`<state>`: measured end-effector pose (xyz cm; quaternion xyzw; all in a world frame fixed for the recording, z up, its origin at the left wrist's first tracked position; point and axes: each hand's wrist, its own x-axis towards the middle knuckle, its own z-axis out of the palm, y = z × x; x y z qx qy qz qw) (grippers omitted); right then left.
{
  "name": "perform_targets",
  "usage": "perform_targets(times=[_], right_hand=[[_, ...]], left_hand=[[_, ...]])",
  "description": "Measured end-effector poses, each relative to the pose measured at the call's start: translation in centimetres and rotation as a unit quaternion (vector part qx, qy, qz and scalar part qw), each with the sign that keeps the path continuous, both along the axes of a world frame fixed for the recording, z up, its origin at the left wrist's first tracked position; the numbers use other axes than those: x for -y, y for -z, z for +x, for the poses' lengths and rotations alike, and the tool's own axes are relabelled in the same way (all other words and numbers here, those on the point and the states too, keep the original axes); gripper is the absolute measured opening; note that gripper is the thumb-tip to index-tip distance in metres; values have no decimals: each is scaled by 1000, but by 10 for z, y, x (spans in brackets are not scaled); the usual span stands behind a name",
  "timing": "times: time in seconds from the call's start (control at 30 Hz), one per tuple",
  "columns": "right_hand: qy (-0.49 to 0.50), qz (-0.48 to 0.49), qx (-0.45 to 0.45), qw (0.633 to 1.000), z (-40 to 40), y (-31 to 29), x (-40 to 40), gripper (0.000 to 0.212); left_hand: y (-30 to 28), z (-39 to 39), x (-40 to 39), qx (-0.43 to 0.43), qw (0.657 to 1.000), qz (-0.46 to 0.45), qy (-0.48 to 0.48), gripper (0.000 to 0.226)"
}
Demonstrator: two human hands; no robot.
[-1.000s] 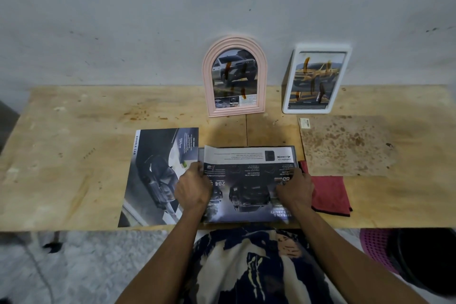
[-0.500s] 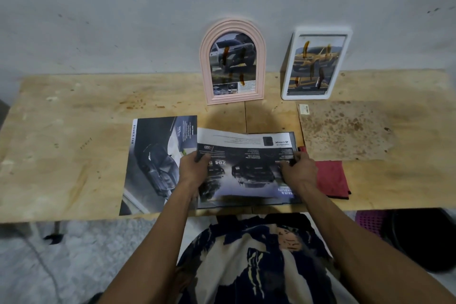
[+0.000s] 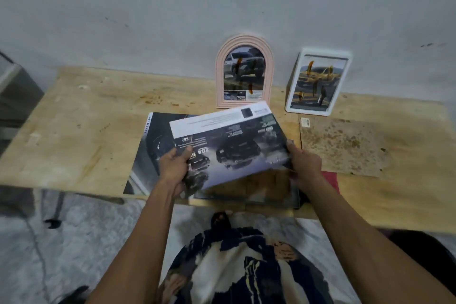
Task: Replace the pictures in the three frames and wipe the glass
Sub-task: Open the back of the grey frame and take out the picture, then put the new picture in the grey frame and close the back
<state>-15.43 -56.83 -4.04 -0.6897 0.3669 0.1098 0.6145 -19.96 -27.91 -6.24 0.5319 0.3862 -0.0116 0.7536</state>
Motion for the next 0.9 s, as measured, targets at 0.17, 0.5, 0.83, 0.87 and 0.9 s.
perform_targets(times=[0.17, 0.5, 0.83, 0.87, 0.9], right_hand=[[-44, 196, 24, 979, -32, -4, -41, 30], [-97, 81, 24, 992, -100, 16, -94, 30], [-180, 25, 54, 982, -63, 0, -170, 21], [-179, 15, 55, 982, -56, 2, -189, 19], [-172, 4, 58, 983, -49, 8, -211, 16]], left_hand=[[-13, -47, 9, 0, 999, -36, -33, 27], [-15, -134, -5, -77, 996, -47, -2, 22], [-37, -81, -132, -50, 989, 99, 100, 20], [-34, -74, -150, -51, 988, 114, 96, 21], [-32, -67, -169, -54, 987, 125, 90, 22]])
